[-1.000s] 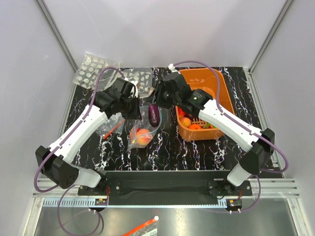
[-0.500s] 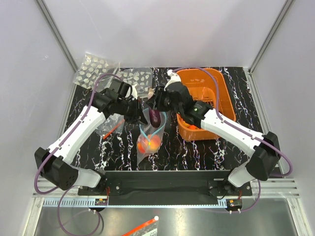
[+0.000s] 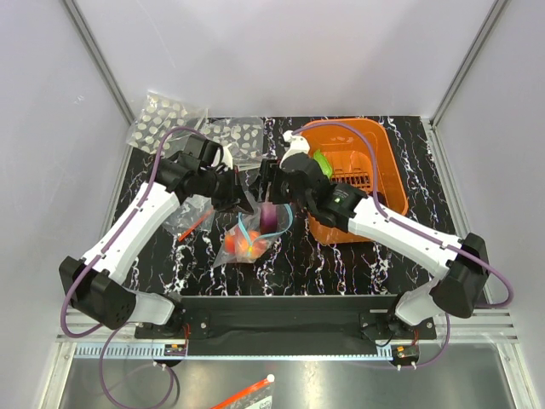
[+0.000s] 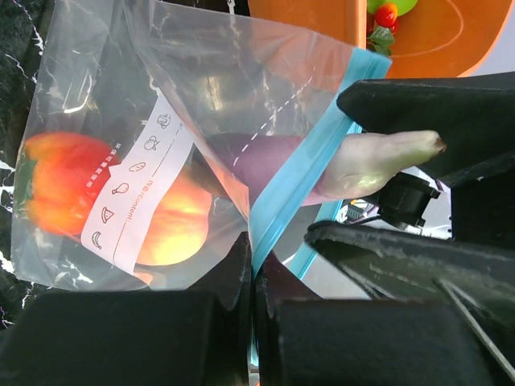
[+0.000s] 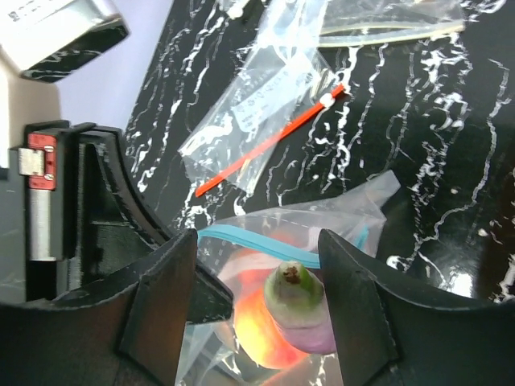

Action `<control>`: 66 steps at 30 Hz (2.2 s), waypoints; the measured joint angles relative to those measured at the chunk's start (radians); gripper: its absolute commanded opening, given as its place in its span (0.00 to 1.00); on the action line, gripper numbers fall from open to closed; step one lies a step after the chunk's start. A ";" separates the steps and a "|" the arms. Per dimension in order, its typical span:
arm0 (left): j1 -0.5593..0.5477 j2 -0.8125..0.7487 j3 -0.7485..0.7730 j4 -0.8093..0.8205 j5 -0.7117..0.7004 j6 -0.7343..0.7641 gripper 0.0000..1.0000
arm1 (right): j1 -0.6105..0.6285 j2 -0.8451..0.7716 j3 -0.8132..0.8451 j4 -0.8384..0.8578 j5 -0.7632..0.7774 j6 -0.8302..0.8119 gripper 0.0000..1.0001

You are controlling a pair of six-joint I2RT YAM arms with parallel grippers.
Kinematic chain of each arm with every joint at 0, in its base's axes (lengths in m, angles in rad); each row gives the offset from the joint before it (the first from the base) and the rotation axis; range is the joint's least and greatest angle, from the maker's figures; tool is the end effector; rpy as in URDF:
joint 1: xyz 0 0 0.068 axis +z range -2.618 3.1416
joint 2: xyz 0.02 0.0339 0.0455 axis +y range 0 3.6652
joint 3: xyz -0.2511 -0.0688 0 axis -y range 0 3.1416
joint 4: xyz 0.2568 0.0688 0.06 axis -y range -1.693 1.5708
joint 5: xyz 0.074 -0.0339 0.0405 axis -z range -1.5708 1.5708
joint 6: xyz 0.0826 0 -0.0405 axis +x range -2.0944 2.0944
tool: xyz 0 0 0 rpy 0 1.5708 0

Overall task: Place the food in the zip-top bag and seal the zipper
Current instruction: Place the fake vegetable in the zipper food storage bag, then pick up the fake vegetable from the bin.

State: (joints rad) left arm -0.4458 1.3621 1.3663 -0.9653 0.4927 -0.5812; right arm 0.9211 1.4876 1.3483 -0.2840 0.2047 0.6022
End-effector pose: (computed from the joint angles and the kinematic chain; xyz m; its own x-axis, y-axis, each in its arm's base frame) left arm 0.2616 -0.1683 0.2999 -0.9610 -0.0769 -0.2657 0.1157 0.7609 -0.6385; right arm 0.2572 0.3107 0.3239 -0.5829 0.1496 -0.7987 -0.4093 0.7950 0.4476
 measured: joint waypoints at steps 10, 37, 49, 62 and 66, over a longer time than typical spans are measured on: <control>0.007 -0.001 0.000 -0.014 -0.040 0.015 0.00 | 0.001 -0.017 0.063 -0.154 0.082 0.023 0.32; 0.040 -0.021 0.021 -0.053 0.010 0.004 0.00 | 0.002 -0.002 0.227 -0.185 0.080 -0.067 0.03; 0.075 -0.020 0.087 -0.073 0.086 -0.030 0.00 | 0.061 0.033 0.109 -0.156 0.096 -0.098 0.43; 0.083 -0.018 0.087 -0.098 -0.066 0.033 0.00 | 0.025 0.049 0.272 -0.342 0.141 -0.008 0.71; 0.084 -0.029 0.085 -0.103 -0.139 0.050 0.00 | -0.122 0.093 0.423 -0.413 0.099 0.053 0.70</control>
State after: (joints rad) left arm -0.3614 1.3334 1.4513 -1.0683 0.3538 -0.5312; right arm 0.7994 1.5803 1.7718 -0.6971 0.3035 0.6548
